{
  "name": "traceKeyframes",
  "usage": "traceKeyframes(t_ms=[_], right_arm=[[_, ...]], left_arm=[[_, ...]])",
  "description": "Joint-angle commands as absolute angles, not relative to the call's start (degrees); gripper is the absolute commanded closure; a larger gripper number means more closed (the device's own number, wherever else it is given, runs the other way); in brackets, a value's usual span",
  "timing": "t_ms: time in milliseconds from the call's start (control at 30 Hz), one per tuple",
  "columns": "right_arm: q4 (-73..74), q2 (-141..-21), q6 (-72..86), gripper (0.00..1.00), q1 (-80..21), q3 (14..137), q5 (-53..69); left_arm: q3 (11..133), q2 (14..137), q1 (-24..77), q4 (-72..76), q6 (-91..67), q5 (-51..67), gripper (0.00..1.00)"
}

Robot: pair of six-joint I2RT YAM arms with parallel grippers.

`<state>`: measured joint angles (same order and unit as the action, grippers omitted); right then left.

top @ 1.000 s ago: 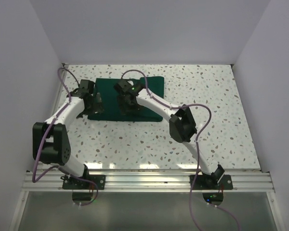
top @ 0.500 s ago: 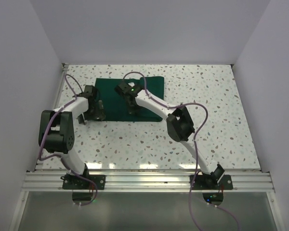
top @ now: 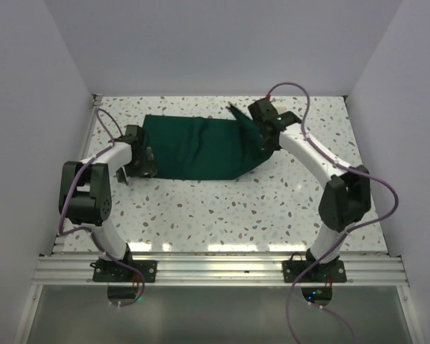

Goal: Open and lay out the surgical kit
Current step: Open the surgical kit at the center of the board.

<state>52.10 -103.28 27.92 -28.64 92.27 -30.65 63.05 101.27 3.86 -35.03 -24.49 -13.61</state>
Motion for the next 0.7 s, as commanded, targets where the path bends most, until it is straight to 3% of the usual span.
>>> traceKeyframes(t_ms=[0, 33, 67, 100, 300, 433, 667], right_arm=[[52.9, -101.1, 29.9, 0.9, -26.9, 86.3, -36.7], [54.5, -101.6, 31.1, 0.68, -26.3, 85.8, -38.0], [55.8, -101.8, 33.1, 0.2, -25.7, 84.7, -38.7], [57.9, -102.0, 34.0, 0.04, -24.4, 84.0, -39.4], [57.1, -99.5, 34.4, 0.02, -19.2, 82.4, -39.2], [47.7, -98.0, 27.8, 0.02, -19.0, 84.4, -29.5], [43.8, -110.9, 24.7, 0.11, -17.9, 102.1, -26.1]], left_arm=[[63.4, 104.0, 3.3, -34.8, -25.0, -16.3, 0.01], [63.7, 104.0, 3.3, -35.1, -25.0, -16.3, 0.01], [63.9, 103.9, 3.3, -35.2, -25.0, -16.3, 0.02], [64.1, 103.5, 3.3, -35.5, -24.9, -16.3, 0.02], [64.6, 100.2, 3.3, -37.6, -24.8, -15.8, 0.02], [64.0, 97.3, 3.8, -38.4, -25.2, -14.1, 0.02], [63.1, 92.7, 7.5, -41.0, -26.5, -13.7, 0.04]])
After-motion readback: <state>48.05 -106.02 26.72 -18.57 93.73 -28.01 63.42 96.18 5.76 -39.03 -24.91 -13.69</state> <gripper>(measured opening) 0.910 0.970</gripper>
